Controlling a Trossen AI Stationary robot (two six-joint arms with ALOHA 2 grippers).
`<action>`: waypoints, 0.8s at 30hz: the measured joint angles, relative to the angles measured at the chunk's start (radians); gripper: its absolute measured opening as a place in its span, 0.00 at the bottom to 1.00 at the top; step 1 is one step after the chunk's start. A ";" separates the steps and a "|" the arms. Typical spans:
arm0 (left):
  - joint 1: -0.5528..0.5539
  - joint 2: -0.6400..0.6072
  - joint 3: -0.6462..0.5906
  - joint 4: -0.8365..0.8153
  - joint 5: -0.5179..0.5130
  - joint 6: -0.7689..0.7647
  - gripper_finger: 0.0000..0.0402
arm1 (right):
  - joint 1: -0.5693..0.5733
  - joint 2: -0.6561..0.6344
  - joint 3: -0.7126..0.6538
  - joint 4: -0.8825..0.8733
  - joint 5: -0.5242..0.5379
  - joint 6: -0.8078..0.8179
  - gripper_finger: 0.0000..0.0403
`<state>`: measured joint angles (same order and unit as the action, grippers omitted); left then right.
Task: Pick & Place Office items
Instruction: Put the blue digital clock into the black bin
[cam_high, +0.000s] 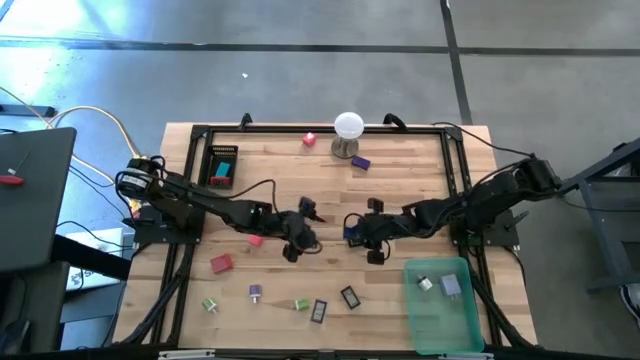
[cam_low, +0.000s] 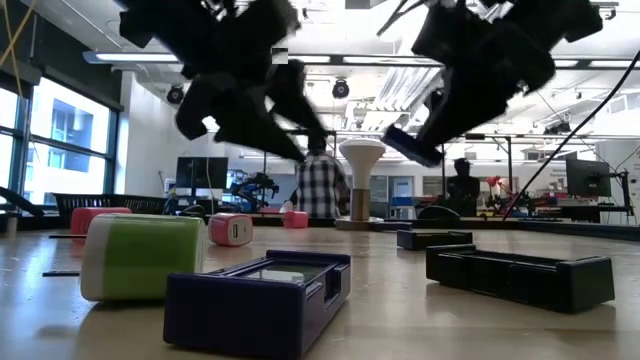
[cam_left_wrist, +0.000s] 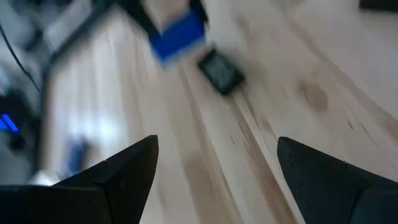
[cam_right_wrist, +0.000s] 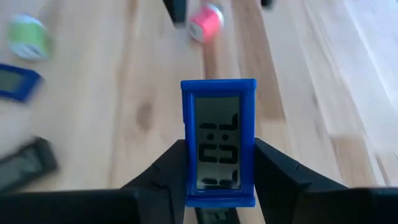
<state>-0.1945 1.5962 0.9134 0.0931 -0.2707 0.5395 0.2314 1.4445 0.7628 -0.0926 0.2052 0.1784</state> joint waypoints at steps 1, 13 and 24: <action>-0.006 0.007 0.000 0.048 0.000 0.069 0.79 | 0.000 0.000 0.000 0.022 -0.019 -0.012 0.32; -0.095 0.118 0.000 0.382 -0.058 0.605 0.79 | 0.000 -0.001 0.002 0.092 -0.111 -0.025 0.32; -0.074 0.185 0.000 0.540 -0.058 0.729 0.79 | 0.000 -0.001 0.003 0.093 -0.135 -0.023 0.32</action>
<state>-0.2684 1.7809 0.9131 0.6334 -0.3285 1.2684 0.2314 1.4433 0.7654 0.0002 0.0700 0.1559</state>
